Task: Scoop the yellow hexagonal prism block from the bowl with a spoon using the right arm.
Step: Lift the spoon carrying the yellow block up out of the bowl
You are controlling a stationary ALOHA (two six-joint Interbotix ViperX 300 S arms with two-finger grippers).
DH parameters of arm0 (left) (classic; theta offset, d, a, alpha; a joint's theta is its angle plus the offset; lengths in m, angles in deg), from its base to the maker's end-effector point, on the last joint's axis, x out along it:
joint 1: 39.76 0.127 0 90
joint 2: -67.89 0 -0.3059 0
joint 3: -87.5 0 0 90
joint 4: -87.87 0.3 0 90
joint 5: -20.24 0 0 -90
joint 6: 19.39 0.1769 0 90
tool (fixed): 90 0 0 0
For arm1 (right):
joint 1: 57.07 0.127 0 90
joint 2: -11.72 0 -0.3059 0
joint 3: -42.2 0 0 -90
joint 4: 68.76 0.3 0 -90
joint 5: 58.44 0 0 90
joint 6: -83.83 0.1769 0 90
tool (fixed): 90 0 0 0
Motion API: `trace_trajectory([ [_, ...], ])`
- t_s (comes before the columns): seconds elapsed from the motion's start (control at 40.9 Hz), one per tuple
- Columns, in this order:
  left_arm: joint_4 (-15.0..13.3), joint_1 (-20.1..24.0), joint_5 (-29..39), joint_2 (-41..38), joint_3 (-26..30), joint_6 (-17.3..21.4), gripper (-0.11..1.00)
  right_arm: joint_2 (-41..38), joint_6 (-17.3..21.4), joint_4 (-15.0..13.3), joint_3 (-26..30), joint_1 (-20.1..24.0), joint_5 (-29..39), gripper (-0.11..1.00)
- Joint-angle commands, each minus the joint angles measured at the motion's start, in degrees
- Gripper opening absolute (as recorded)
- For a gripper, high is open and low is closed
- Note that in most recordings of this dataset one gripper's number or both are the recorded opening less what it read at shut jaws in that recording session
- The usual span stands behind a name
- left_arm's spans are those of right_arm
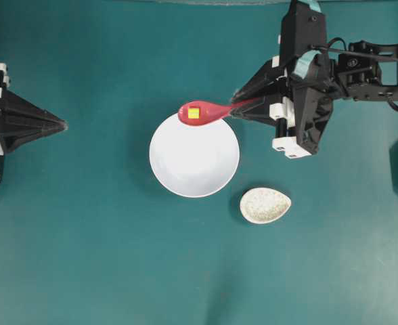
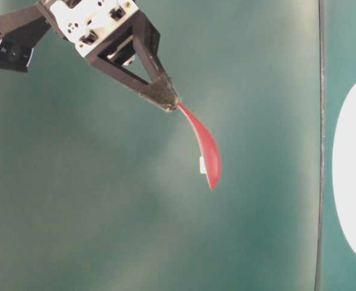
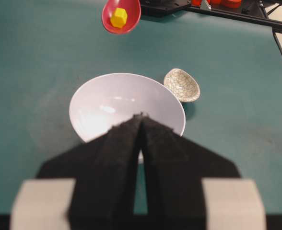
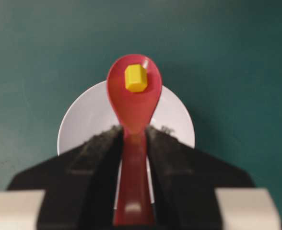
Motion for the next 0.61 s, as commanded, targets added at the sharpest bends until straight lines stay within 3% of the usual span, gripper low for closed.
trace_trajectory([
  [0.0, 0.2, 0.1, -0.6, -0.5, 0.8, 0.1, -0.01, 1.0, -0.1, -0.1, 0.7, -0.1, -0.5, 0.25],
  [0.587, 0.3, 0.1, -3.3, -2.9, 0.4, 0.5, -0.01, 1.0, -0.2, -0.1, 0.7, -0.1, -1.1, 0.25],
])
